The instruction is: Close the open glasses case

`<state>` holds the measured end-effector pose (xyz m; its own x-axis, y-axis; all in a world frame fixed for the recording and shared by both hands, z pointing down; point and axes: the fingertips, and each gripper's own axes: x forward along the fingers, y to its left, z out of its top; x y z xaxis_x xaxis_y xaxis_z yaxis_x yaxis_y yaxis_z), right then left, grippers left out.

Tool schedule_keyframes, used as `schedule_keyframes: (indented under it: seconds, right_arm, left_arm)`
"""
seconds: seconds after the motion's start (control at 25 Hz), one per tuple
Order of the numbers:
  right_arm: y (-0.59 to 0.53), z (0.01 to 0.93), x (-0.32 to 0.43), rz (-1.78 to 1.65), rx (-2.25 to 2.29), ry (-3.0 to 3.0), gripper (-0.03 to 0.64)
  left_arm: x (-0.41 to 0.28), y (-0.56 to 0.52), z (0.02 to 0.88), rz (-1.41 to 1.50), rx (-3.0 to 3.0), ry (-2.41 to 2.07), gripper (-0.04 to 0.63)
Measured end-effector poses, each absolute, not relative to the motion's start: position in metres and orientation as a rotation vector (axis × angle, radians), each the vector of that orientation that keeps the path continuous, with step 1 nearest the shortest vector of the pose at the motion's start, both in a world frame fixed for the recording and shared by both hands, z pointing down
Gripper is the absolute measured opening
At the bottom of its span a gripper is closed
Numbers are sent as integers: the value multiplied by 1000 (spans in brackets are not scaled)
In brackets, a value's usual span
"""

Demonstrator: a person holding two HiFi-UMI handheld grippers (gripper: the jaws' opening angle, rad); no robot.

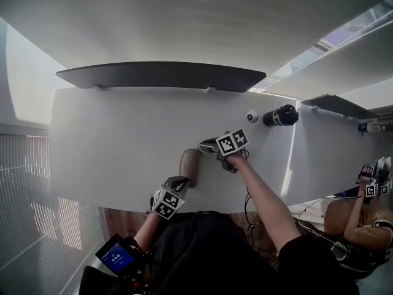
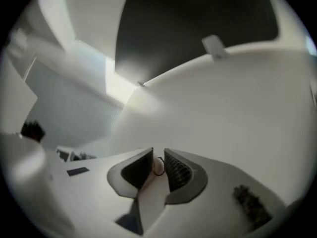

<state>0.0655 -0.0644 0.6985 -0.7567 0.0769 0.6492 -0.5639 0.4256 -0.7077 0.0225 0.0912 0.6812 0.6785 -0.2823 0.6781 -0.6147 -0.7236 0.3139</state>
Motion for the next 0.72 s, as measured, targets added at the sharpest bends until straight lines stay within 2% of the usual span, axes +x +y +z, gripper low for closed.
schedule_keyframes:
  seconds: [0.04, 0.16, 0.72]
  right_arm:
    - [-62, 695, 60, 1182, 292, -2099, 94]
    - [-58, 692, 53, 850, 23, -2118, 101]
    - [-37, 700, 42, 529, -516, -1997, 101]
  left_arm:
    - [23, 91, 681, 849, 2374, -682, 7]
    - [23, 90, 680, 903, 2416, -666, 8]
    - [25, 93, 678, 1028, 2486, -634, 8]
